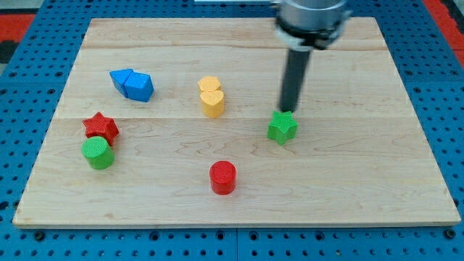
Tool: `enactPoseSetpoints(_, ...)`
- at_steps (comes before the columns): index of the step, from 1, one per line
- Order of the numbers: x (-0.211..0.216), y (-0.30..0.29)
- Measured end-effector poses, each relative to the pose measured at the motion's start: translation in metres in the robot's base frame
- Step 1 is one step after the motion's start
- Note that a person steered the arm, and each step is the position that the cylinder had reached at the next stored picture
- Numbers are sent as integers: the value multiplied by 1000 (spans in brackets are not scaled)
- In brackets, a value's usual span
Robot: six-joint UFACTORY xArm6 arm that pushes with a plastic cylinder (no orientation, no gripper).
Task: Move the green star to the bottom right corner
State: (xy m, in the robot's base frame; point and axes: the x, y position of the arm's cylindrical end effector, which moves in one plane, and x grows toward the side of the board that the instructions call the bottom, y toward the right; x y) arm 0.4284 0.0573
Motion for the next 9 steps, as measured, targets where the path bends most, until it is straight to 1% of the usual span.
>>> enactPoseSetpoints(1, 41, -26)
enactPoseSetpoints(2, 95, 20)
enactPoseSetpoints(3, 65, 7)
enactPoseSetpoints(4, 59, -23)
enactPoseSetpoints(5, 59, -65)
enactPoseSetpoints(6, 59, -77)
enactPoseSetpoints(9, 60, -31)
